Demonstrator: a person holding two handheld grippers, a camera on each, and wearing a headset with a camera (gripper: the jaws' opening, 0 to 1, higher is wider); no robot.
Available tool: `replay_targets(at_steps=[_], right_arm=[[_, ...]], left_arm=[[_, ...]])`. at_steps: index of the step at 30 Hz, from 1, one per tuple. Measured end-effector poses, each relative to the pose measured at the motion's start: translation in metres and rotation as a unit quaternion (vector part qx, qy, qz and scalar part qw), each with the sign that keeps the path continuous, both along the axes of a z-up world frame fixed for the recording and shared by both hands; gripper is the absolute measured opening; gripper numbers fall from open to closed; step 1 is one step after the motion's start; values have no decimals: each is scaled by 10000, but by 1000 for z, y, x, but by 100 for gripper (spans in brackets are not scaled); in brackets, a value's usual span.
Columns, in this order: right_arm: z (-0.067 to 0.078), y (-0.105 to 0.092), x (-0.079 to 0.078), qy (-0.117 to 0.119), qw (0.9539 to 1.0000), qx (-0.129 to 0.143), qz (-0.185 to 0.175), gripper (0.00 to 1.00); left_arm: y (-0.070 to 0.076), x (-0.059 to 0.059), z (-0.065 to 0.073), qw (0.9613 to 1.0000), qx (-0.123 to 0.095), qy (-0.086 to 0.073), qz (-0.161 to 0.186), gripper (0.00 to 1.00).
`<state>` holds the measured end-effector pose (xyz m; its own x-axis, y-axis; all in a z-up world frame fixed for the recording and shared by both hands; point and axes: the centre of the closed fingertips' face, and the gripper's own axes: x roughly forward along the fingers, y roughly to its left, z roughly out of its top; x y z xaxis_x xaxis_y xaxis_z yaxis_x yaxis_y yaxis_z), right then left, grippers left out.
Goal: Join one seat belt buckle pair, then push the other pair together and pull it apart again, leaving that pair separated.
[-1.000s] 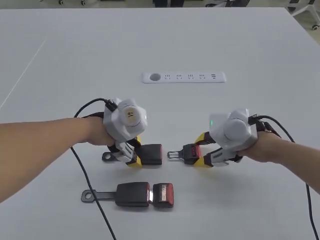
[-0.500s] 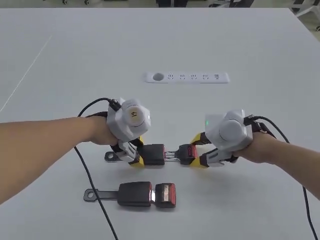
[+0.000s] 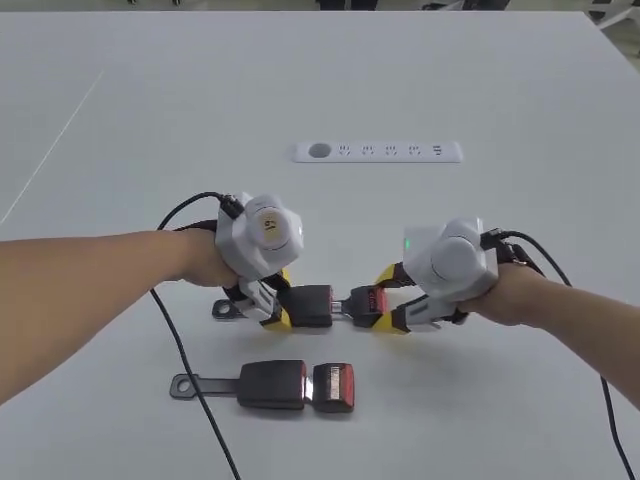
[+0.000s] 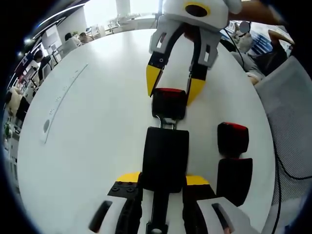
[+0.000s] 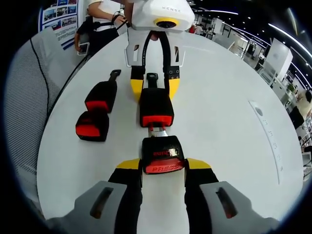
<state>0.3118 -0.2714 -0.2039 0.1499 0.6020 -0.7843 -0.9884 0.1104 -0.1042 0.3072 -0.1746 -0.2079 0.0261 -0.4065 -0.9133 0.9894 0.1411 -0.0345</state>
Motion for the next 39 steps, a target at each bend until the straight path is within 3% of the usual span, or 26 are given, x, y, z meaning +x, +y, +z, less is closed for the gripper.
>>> replay_targets(at_steps=[32,39], right_arm=[[-2,2,-1,84,10000,49,2,30],[-3,5,-1,120,9998,62,-150,31]], left_arm=[[0,0,-3,9999,-92,-22,-64,31],[-1,-1,-3,9999,-93,-19,-80,31]])
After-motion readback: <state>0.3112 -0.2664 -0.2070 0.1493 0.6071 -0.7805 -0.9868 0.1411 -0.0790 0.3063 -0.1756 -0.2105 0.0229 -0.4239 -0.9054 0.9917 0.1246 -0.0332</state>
